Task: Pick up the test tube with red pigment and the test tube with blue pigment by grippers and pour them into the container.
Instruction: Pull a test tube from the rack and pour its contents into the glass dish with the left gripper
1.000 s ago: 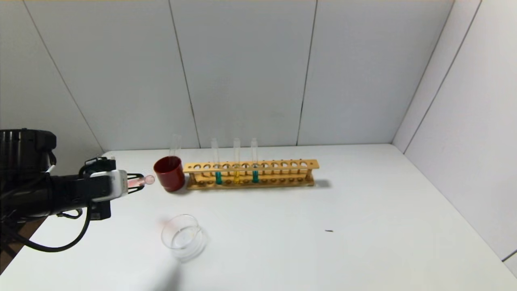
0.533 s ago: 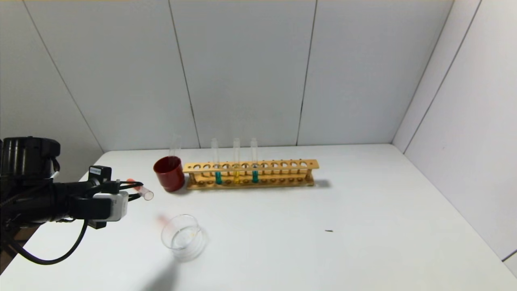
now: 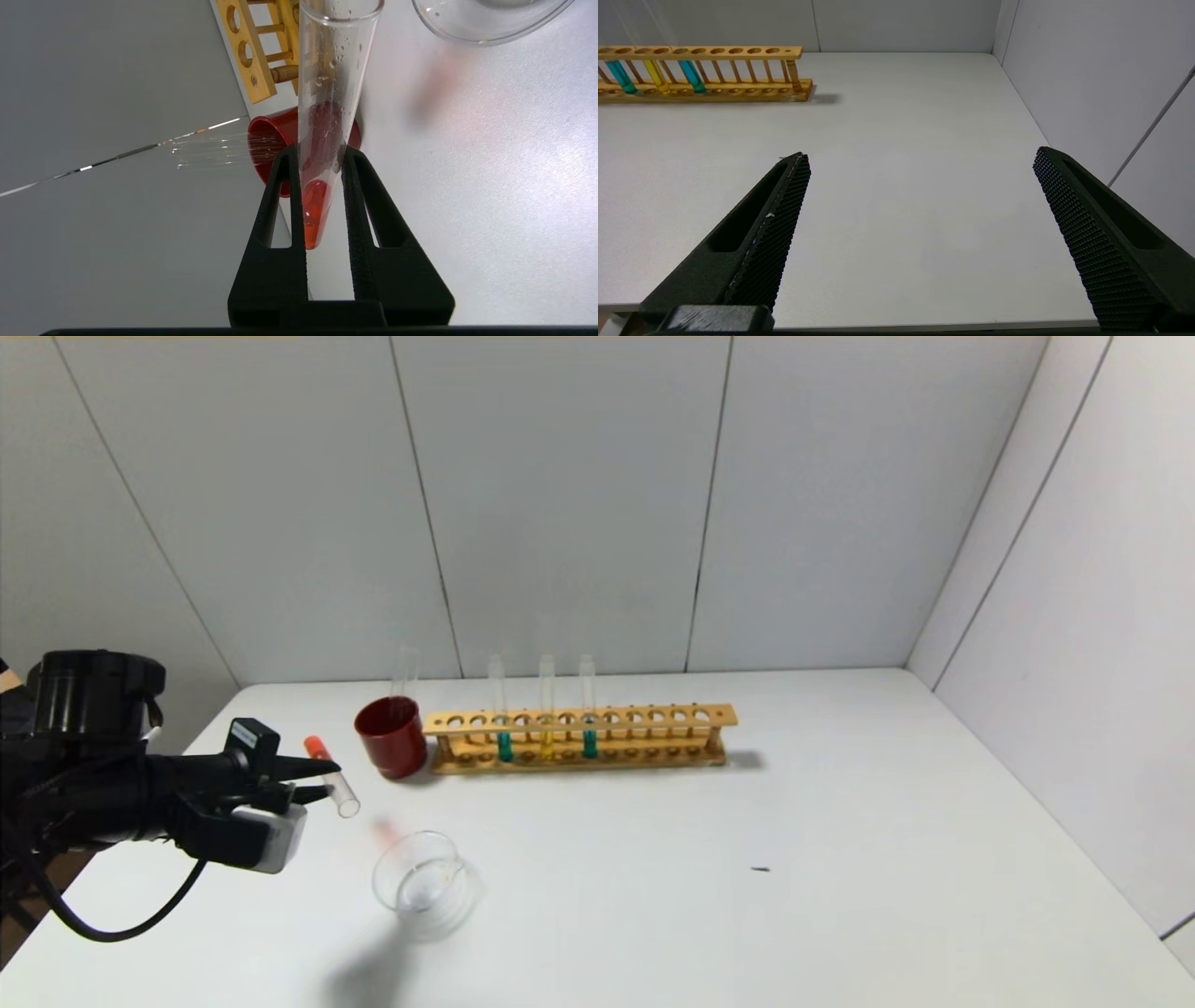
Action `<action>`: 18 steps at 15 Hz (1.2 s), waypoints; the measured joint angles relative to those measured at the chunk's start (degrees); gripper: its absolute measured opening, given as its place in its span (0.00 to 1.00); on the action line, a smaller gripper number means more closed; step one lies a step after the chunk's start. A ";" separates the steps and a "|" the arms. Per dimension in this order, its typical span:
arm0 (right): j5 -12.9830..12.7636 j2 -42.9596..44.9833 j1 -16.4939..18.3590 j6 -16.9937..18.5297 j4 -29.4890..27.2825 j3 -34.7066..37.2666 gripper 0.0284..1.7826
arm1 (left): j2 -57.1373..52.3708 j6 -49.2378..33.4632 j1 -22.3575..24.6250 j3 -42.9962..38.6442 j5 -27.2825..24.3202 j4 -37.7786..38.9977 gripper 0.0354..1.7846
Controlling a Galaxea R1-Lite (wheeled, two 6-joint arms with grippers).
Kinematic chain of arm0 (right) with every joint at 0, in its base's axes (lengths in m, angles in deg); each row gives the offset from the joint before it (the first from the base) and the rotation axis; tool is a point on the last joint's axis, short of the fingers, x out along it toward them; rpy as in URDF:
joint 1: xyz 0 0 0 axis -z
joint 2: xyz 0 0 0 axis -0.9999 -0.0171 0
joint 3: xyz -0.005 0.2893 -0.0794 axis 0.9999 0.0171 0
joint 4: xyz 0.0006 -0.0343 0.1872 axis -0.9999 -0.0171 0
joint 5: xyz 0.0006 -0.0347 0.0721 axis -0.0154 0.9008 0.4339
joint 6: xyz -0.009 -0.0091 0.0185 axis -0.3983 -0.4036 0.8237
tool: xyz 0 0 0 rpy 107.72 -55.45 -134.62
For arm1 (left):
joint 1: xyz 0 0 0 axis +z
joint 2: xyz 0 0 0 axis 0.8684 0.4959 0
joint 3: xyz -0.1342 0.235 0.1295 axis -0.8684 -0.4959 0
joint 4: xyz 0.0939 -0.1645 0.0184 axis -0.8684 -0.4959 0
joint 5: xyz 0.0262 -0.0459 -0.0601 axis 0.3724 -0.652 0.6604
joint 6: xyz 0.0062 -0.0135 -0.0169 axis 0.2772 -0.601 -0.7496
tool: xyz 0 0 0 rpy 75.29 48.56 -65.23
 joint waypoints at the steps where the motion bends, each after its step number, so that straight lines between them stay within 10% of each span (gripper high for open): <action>1: 0.00 0.00 0.00 0.00 0.00 0.00 0.98 | 0.35 0.59 -0.28 0.57 0.20 -0.11 0.15; 18: 0.02 0.00 0.00 0.00 0.00 0.00 0.98 | 1.84 6.88 -2.15 0.77 2.29 0.30 0.15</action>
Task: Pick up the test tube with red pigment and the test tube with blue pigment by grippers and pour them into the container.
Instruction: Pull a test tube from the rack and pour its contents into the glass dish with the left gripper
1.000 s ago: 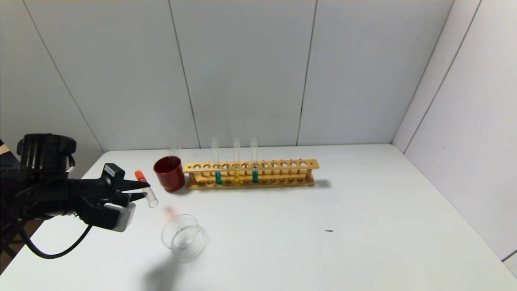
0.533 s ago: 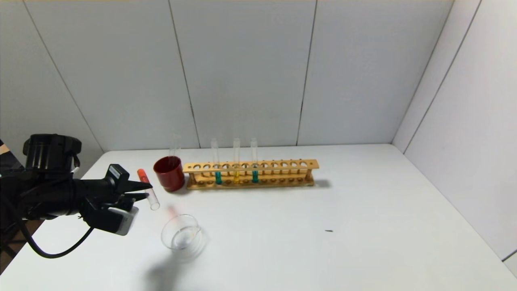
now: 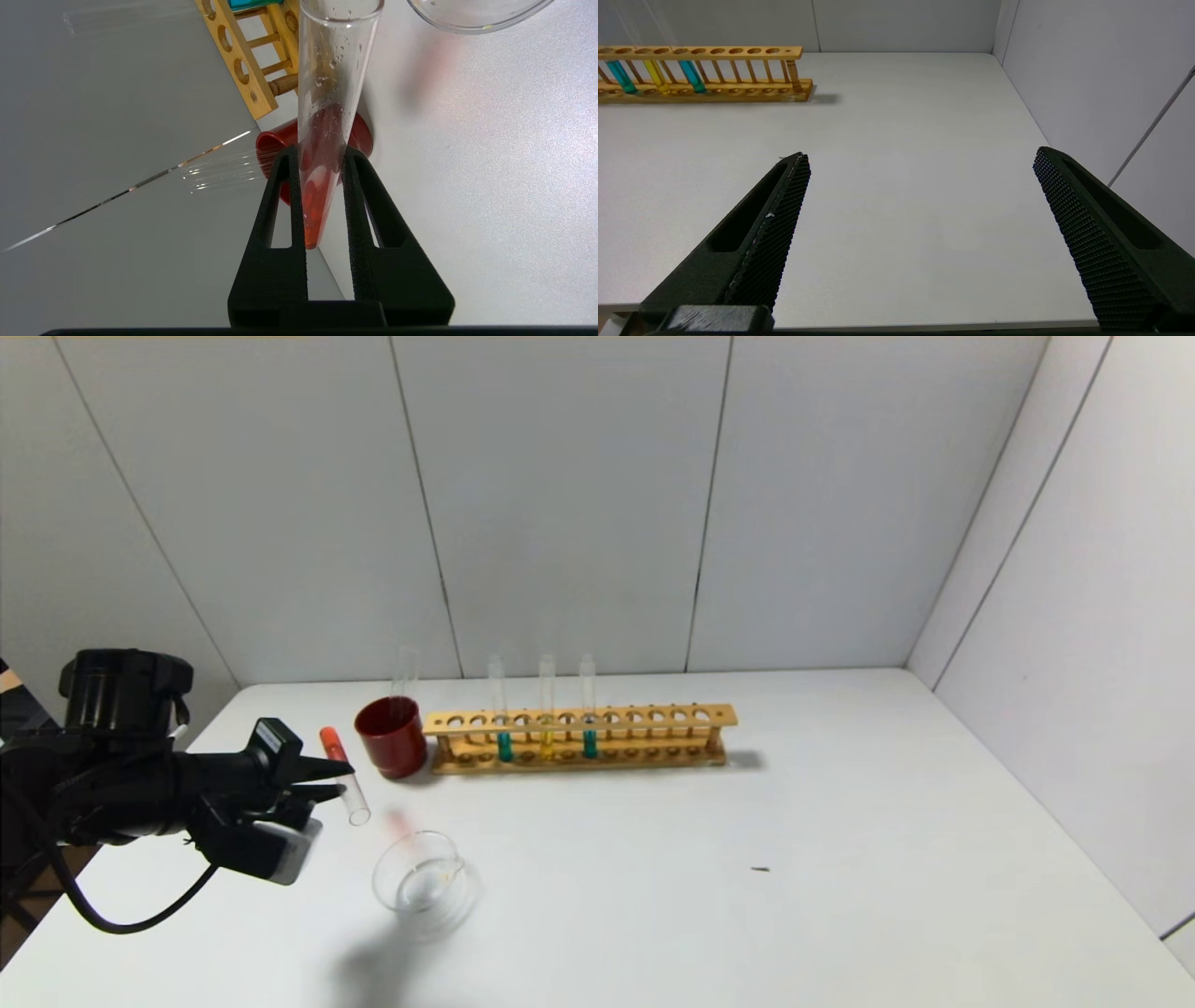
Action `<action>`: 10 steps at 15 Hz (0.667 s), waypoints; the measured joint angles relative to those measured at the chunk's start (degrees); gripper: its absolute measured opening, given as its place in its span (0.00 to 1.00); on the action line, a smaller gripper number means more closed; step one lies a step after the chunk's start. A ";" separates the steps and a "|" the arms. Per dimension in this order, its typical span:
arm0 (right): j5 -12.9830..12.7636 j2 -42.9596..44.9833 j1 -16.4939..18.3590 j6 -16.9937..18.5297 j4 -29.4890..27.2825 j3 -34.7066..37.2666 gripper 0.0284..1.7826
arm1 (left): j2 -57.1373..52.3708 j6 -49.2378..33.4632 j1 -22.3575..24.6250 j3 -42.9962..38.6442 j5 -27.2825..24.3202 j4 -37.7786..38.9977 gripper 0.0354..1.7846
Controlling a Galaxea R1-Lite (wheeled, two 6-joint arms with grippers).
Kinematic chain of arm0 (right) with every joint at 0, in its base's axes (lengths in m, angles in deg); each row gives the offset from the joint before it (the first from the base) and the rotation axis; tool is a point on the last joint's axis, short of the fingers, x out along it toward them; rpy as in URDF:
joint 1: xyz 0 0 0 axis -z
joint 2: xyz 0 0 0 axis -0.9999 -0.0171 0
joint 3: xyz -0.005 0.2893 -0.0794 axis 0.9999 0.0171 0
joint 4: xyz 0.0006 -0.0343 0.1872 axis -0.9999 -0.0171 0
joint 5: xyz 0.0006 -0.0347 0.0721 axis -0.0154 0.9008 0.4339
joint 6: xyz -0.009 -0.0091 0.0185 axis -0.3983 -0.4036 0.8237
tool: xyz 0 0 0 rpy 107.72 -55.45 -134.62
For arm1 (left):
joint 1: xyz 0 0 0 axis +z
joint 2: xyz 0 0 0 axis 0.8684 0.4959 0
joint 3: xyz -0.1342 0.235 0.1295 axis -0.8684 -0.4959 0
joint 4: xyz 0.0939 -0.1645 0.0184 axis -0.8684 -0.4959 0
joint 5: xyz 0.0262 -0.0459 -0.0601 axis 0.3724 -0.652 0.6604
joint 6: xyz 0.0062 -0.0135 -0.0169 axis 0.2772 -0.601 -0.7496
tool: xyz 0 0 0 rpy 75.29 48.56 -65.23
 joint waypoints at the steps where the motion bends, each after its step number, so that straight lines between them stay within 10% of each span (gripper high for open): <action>1: 0.00 0.00 0.00 0.00 0.00 0.00 0.98 | 0.01 -0.01 0.00 0.00 0.17 0.06 0.15; 10: 0.00 0.00 0.00 0.00 0.00 0.00 0.98 | 1.55 4.32 -0.50 0.71 2.77 0.06 0.15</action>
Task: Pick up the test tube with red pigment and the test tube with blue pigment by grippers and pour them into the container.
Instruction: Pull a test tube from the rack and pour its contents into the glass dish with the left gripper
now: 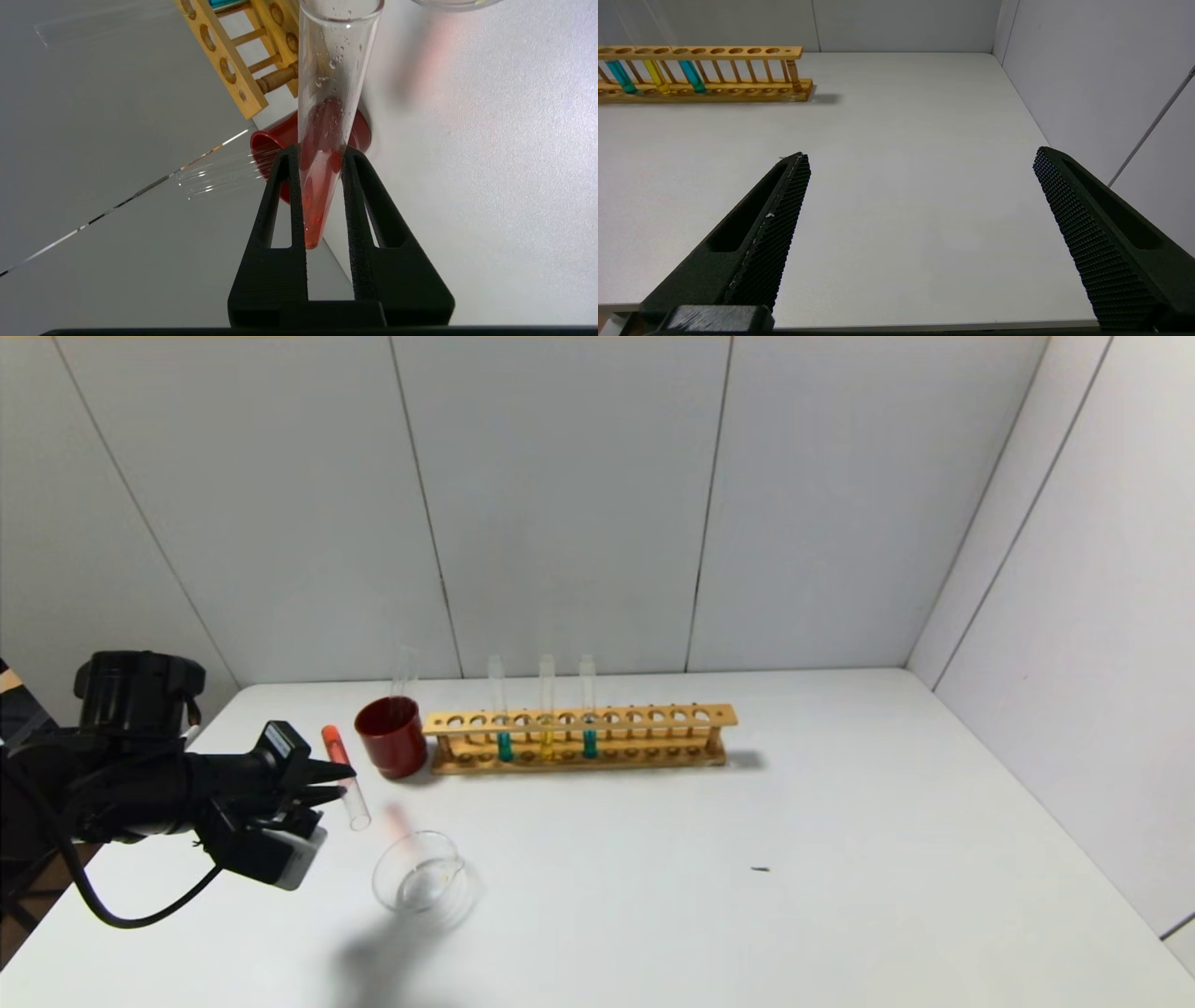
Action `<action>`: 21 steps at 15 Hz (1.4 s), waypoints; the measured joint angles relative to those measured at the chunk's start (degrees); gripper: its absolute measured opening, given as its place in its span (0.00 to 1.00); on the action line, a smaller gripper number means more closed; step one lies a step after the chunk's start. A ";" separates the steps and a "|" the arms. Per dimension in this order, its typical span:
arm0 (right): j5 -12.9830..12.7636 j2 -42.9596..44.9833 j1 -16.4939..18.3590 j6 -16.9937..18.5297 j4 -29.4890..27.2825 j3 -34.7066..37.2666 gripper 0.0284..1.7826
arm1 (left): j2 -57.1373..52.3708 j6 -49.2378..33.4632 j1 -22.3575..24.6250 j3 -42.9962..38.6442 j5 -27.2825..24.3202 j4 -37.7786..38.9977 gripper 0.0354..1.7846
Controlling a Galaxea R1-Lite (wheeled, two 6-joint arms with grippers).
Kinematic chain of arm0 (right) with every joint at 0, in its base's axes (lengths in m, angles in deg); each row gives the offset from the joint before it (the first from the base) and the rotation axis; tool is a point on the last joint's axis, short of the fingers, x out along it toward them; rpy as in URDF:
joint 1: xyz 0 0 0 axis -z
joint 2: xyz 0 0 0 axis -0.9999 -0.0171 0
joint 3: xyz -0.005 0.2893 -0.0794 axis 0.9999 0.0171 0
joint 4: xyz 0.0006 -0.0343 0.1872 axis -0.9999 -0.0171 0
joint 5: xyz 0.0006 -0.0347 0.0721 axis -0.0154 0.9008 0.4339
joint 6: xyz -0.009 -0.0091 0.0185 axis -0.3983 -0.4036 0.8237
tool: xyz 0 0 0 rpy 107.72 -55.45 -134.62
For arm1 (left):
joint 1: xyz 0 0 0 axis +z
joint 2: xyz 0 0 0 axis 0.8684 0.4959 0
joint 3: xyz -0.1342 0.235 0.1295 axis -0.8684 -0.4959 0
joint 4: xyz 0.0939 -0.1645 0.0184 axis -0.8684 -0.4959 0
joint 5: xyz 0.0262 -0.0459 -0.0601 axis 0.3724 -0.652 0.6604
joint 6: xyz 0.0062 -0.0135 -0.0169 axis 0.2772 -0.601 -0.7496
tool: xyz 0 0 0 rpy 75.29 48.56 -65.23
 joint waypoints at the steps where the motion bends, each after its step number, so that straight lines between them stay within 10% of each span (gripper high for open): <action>1: -0.02 0.00 0.00 0.00 0.00 0.00 0.98 | 0.13 0.34 -0.22 0.30 0.51 -0.02 0.15; 21: 0.00 0.00 0.00 0.00 -0.02 0.00 0.98 | 0.61 6.23 -4.90 1.13 7.55 0.00 0.15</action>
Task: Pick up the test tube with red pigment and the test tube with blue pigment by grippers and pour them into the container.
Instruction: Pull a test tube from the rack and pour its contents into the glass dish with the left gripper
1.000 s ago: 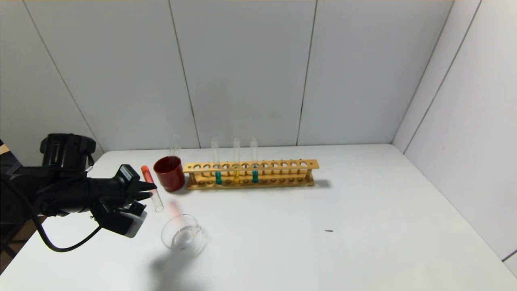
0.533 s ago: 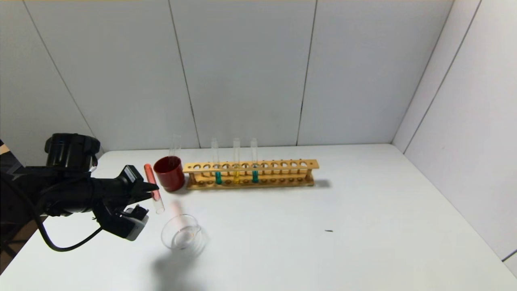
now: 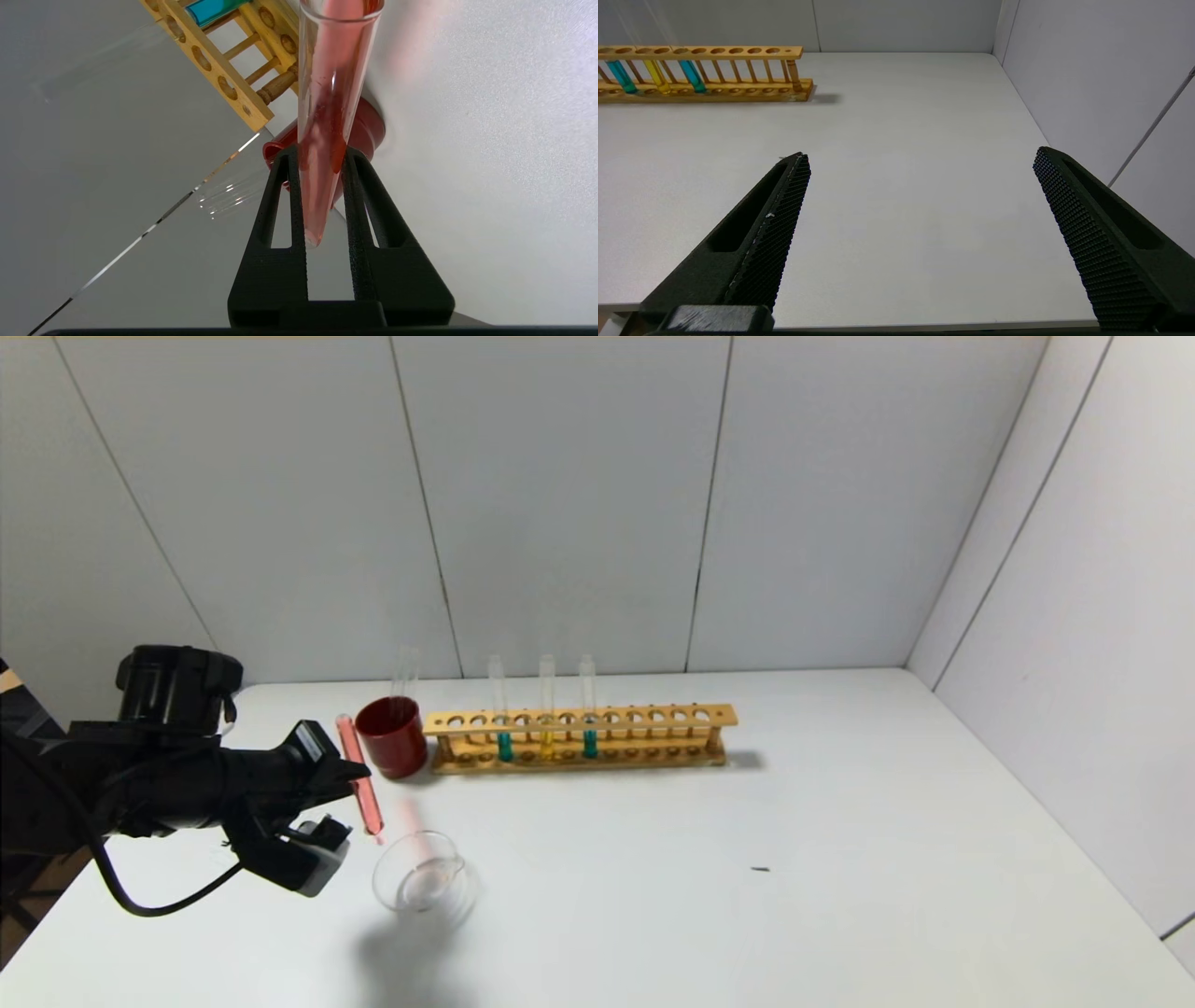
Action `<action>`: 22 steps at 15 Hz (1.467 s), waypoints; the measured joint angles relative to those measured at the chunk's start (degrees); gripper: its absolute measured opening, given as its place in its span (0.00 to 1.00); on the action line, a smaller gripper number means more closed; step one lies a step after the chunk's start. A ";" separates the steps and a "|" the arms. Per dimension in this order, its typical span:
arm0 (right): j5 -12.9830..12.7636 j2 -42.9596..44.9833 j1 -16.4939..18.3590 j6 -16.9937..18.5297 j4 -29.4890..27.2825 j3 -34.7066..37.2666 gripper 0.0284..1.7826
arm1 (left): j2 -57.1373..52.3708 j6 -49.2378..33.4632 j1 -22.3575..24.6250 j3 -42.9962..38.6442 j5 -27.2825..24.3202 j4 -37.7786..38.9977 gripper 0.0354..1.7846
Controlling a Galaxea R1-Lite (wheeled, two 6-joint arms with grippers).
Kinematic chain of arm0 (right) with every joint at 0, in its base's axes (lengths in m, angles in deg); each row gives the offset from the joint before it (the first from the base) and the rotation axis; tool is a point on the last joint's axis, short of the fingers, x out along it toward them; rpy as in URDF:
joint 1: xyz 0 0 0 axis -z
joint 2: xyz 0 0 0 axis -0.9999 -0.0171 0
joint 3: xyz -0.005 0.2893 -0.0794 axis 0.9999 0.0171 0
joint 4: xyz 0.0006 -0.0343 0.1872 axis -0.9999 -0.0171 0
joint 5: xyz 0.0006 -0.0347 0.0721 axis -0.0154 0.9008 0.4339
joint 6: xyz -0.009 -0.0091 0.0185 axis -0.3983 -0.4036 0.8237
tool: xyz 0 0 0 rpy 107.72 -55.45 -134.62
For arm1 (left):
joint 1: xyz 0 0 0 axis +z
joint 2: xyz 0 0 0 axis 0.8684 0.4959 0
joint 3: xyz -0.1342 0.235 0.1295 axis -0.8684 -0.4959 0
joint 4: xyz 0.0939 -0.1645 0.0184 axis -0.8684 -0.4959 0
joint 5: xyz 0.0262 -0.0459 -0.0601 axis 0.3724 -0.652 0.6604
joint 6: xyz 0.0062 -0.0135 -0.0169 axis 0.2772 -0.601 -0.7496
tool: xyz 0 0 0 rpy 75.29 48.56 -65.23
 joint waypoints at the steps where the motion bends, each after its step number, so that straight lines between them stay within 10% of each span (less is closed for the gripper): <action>1: -0.02 0.00 0.00 0.00 0.00 0.00 0.98 | 0.02 0.15 -0.07 0.02 0.05 -0.04 0.15; 22: 0.00 0.00 0.00 0.00 0.02 0.00 0.98 | -0.28 5.79 -2.91 0.50 1.35 2.84 0.15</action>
